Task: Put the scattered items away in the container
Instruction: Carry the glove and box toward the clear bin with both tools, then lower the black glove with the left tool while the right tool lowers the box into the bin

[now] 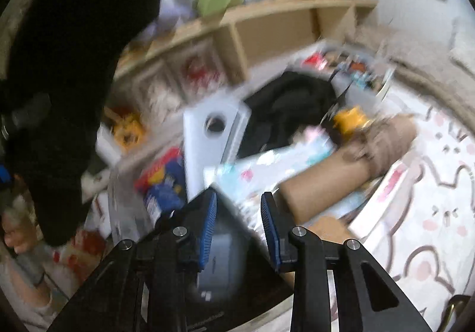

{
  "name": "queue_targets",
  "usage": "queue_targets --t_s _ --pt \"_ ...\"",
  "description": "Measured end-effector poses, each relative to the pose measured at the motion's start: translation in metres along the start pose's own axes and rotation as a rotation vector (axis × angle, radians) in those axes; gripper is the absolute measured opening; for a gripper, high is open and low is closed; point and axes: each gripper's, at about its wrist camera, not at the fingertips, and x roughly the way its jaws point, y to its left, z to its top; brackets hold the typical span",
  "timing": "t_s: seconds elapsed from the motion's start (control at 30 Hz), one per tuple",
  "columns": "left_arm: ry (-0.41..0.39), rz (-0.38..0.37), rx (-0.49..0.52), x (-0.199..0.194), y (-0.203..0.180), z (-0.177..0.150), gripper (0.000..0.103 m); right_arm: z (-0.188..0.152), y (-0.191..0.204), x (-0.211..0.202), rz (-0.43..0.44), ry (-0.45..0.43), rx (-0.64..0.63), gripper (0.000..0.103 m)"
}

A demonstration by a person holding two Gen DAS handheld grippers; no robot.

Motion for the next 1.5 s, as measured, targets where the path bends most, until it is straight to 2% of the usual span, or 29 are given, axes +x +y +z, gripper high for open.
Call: queue_targets --t_s 0.1,0.27,0.37,0.6,0.73,1.0,1.07,1.2,1.37,1.5 --pt "0.011 -0.003 -0.001 0.002 0.001 0.0 0.05 -0.007 0.013 -0.002 -0.04 0.003 -0.07 0.032" --pt "0.035 0.009 0.005 0.015 0.0 0.0 0.05 -0.011 0.012 0.002 -0.053 -0.005 -0.077 0.032" --pt "0.08 0.001 0.016 0.03 -0.003 0.001 0.05 -0.01 0.014 0.004 -0.066 -0.011 -0.093 0.032" --pt "0.179 -0.004 0.092 0.067 -0.018 0.008 0.05 -0.015 -0.027 -0.029 0.02 -0.079 0.095 0.032" --pt "0.235 0.008 0.163 0.091 -0.028 0.011 0.05 -0.015 -0.042 -0.048 0.015 -0.13 0.139 0.032" --pt "0.351 0.116 0.376 0.145 -0.043 0.013 0.05 -0.015 -0.054 -0.058 0.018 -0.158 0.183 0.032" --pt "0.37 0.13 0.396 0.156 -0.044 0.012 0.05 -0.014 -0.056 -0.059 0.017 -0.165 0.188 0.032" --pt "0.405 0.133 0.351 0.176 -0.044 0.014 0.05 -0.013 -0.06 -0.06 0.023 -0.175 0.204 0.032" --pt "0.525 0.091 0.227 0.204 -0.033 0.011 0.05 -0.013 -0.066 -0.06 0.029 -0.18 0.236 0.032" --pt "0.54 0.15 0.179 0.216 -0.019 0.01 0.05 -0.013 -0.068 -0.062 0.016 -0.183 0.241 0.032"
